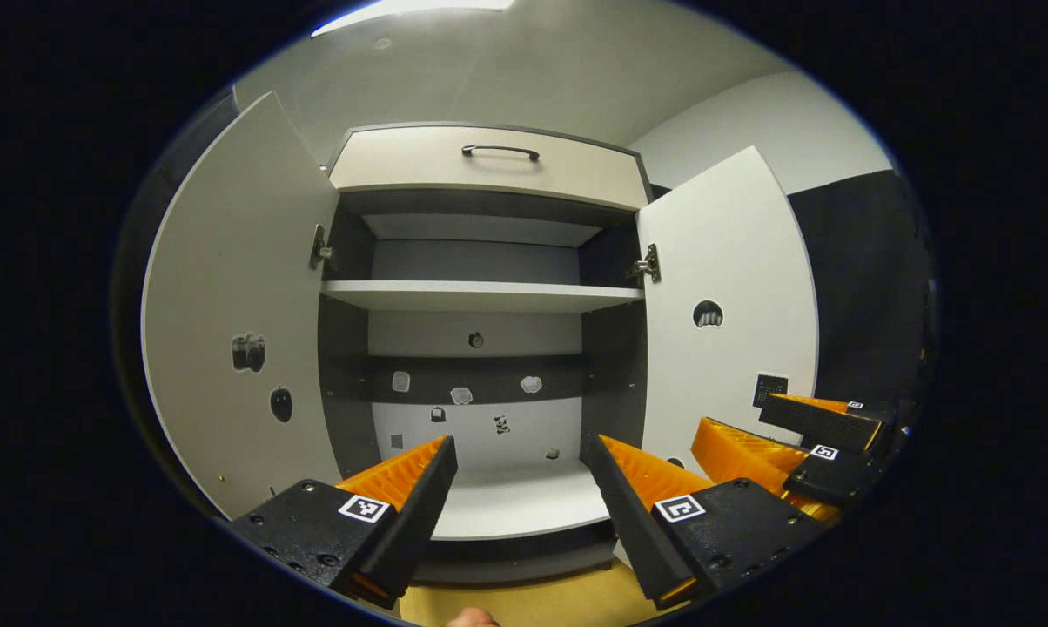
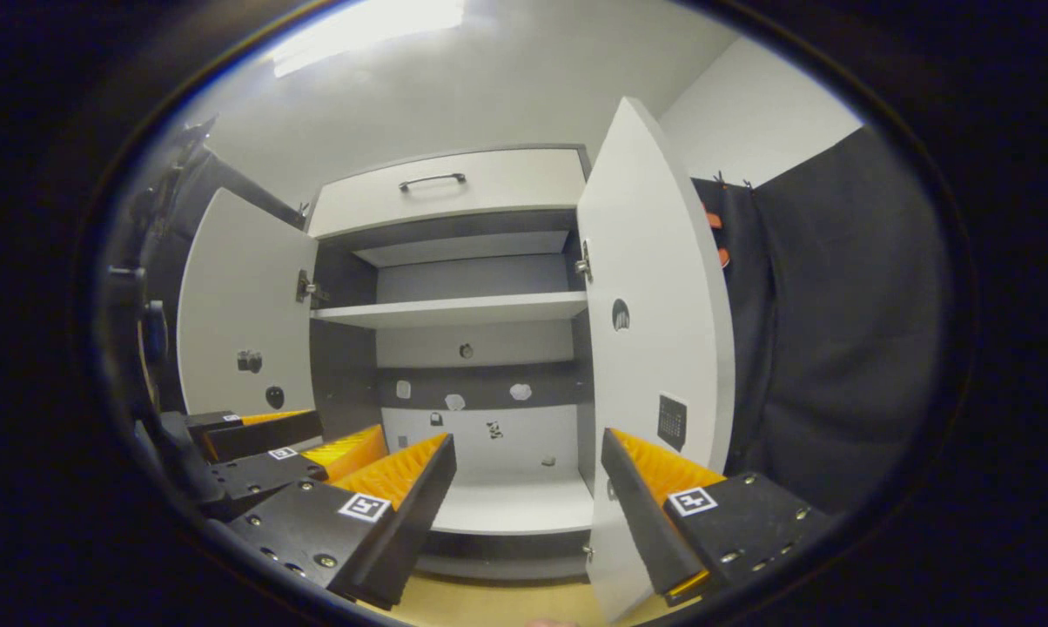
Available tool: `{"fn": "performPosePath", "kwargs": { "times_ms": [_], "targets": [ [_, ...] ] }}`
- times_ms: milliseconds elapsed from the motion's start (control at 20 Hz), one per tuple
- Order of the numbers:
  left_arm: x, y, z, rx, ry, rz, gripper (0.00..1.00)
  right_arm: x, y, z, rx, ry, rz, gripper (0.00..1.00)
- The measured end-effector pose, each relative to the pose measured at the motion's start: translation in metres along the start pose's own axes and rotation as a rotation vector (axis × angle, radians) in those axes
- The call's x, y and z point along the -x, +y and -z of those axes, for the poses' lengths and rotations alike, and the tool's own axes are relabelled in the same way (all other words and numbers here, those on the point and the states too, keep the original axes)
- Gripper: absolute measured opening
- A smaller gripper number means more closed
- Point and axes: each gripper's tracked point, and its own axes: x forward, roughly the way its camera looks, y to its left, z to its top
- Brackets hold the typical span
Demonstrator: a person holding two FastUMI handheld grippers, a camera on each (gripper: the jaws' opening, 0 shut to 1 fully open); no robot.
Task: Open the right door of the double-door shoe cabinet with the right hand, and open the left door with the left hand.
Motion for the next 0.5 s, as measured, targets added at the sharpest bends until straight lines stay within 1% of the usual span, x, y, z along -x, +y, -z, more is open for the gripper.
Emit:
{"fn": "performPosePath", "kwargs": {
  "times_ms": [150,200,250,400,450,500],
  "targets": [
    [0.001,-0.024,-0.002,-0.023,-0.009,0.07,0.96,0.011,-0.017,-0.006,0.004,-0.025,0.062,1.0],
    [0.0,-0.032,-0.002,-0.026,-0.011,0.084,0.93,0.018,-0.026,-0.008,0.012,-0.028,0.083,0.99],
    [0.001,-0.043,-0.004,-0.024,-0.011,0.103,0.96,0.022,-0.035,-0.011,0.018,-0.032,0.101,0.99],
    [0.003,-0.082,-0.011,-0.016,-0.035,0.16,0.96,0.037,-0.068,-0.021,0.019,-0.049,0.141,0.99],
    [0.004,-0.094,-0.014,-0.021,-0.042,0.17,0.96,0.042,-0.08,-0.024,0.023,-0.054,0.153,0.95],
    [0.007,-0.107,-0.016,-0.027,-0.045,0.179,0.96,0.047,-0.095,-0.026,0.031,-0.057,0.166,0.95]
  ]
}}
